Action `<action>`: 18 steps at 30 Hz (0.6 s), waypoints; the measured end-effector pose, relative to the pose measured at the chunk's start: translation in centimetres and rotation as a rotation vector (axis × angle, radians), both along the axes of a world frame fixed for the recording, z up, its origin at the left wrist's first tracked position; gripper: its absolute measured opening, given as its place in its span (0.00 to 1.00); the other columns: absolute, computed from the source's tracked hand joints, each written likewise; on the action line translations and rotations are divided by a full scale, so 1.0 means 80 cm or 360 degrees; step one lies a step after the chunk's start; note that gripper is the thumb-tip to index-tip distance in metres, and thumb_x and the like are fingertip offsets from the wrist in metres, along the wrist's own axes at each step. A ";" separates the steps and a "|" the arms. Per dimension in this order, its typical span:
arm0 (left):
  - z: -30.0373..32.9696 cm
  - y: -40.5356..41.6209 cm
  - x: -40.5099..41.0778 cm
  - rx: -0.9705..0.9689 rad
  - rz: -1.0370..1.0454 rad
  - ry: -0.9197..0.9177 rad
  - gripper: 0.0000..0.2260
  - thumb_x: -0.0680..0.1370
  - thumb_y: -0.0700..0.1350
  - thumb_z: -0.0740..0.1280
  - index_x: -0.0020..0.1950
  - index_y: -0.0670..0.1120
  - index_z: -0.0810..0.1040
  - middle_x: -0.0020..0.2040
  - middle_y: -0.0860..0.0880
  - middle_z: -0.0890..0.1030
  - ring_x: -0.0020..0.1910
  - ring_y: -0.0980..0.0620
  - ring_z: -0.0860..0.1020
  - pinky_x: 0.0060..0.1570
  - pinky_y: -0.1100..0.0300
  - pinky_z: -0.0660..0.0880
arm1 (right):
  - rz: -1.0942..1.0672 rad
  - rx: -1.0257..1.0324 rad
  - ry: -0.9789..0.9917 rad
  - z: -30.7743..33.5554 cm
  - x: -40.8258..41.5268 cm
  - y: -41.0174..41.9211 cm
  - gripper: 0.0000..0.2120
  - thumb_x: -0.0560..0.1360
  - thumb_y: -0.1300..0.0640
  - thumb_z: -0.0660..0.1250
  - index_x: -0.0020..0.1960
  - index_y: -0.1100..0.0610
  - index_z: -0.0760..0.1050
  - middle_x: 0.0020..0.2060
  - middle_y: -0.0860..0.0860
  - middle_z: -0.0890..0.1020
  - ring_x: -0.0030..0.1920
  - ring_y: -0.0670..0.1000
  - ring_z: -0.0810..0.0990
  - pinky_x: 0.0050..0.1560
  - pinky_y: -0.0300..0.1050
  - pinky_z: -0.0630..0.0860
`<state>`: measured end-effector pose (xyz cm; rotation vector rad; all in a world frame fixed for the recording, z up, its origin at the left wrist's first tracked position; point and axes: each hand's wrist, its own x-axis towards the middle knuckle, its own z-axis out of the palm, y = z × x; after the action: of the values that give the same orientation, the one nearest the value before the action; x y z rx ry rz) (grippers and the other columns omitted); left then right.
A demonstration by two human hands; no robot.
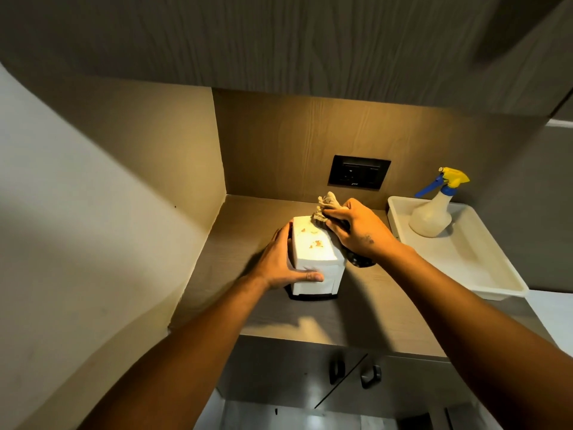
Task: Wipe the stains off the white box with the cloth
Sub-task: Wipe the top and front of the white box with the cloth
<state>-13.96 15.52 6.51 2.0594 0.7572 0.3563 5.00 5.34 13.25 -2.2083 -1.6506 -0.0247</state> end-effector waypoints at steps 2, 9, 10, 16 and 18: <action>-0.001 0.001 -0.001 -0.0012 -0.0009 -0.0002 0.62 0.56 0.66 0.84 0.81 0.53 0.55 0.78 0.48 0.68 0.74 0.46 0.70 0.70 0.39 0.73 | 0.0055 0.0000 -0.0025 0.004 -0.011 0.010 0.17 0.78 0.47 0.62 0.66 0.46 0.74 0.46 0.50 0.69 0.44 0.48 0.70 0.38 0.37 0.67; -0.001 -0.003 -0.001 -0.0034 -0.0012 -0.0030 0.61 0.56 0.63 0.86 0.81 0.54 0.55 0.77 0.48 0.70 0.73 0.47 0.71 0.68 0.40 0.75 | 0.0228 0.0112 -0.0041 -0.011 -0.007 -0.012 0.17 0.77 0.48 0.63 0.66 0.48 0.74 0.44 0.49 0.69 0.45 0.48 0.67 0.38 0.39 0.63; 0.000 -0.003 0.000 -0.0037 -0.0015 -0.0037 0.61 0.57 0.62 0.86 0.81 0.53 0.55 0.77 0.47 0.70 0.73 0.47 0.71 0.69 0.40 0.75 | 0.0186 0.0122 -0.0051 -0.008 -0.004 -0.005 0.17 0.78 0.49 0.63 0.65 0.50 0.75 0.45 0.51 0.71 0.47 0.50 0.67 0.39 0.41 0.64; -0.005 0.000 -0.002 -0.0053 -0.0033 -0.0055 0.61 0.56 0.64 0.86 0.81 0.52 0.56 0.76 0.48 0.70 0.73 0.48 0.71 0.70 0.41 0.74 | 0.0403 -0.0041 0.0006 0.001 -0.017 0.025 0.15 0.79 0.52 0.61 0.64 0.52 0.75 0.59 0.54 0.72 0.53 0.51 0.72 0.49 0.39 0.67; -0.008 0.000 -0.003 -0.0073 -0.0021 -0.0046 0.61 0.54 0.67 0.85 0.79 0.54 0.58 0.74 0.49 0.72 0.71 0.49 0.73 0.68 0.42 0.76 | 0.0518 -0.0039 -0.0065 -0.003 -0.014 0.010 0.15 0.79 0.52 0.62 0.65 0.52 0.74 0.58 0.53 0.73 0.51 0.49 0.72 0.49 0.38 0.67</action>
<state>-14.16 15.49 5.88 2.0112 0.7276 0.3572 3.85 6.17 12.99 -1.9412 -2.0219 0.0385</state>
